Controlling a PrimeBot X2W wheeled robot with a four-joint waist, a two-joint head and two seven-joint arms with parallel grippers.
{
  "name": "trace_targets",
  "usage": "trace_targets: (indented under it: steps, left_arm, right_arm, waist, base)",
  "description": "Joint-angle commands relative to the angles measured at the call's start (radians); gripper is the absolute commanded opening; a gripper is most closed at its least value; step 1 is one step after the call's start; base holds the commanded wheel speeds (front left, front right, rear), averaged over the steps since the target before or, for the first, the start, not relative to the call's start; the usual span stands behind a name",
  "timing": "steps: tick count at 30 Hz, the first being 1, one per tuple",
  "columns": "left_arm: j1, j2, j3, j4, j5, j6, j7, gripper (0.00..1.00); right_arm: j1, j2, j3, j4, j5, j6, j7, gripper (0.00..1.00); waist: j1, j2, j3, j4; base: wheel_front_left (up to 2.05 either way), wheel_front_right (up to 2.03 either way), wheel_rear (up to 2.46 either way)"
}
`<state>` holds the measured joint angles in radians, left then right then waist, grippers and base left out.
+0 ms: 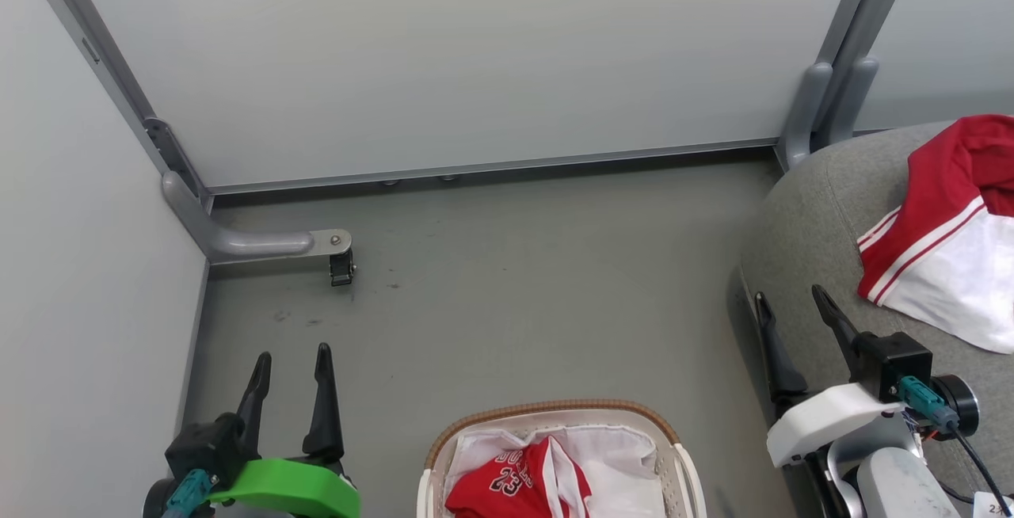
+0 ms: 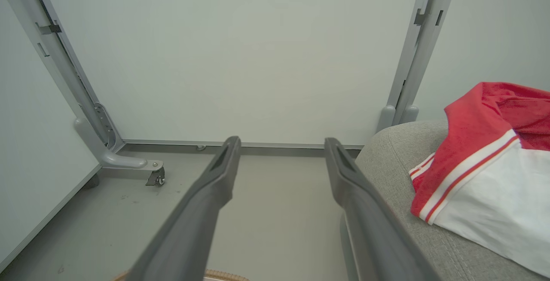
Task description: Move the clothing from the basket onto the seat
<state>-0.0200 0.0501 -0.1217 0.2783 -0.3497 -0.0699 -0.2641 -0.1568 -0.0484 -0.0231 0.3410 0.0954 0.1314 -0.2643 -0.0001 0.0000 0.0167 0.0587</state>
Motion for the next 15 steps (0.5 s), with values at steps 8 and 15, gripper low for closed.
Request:
trace_targets:
  steps: [8, 15]
  left_arm:
    - [0.016, 0.001, -0.002, 0.007, 0.017, -0.007, 0.000, 1.00]
    - [0.016, 0.001, -0.003, 0.010, 0.020, -0.011, 0.000, 1.00]
  right_arm:
    - [0.018, -0.004, 0.002, 0.001, 0.010, -0.001, 0.000, 1.00]
    - [0.016, -0.004, 0.006, -0.003, 0.014, -0.001, 0.000, 1.00]
  waist:
    - [0.0001, 0.0000, -0.003, 0.005]
    - [0.0001, 0.0000, -0.001, 0.005]
  base:
    - [0.00, 0.00, 0.00]
    - [0.00, 0.00, 0.00]
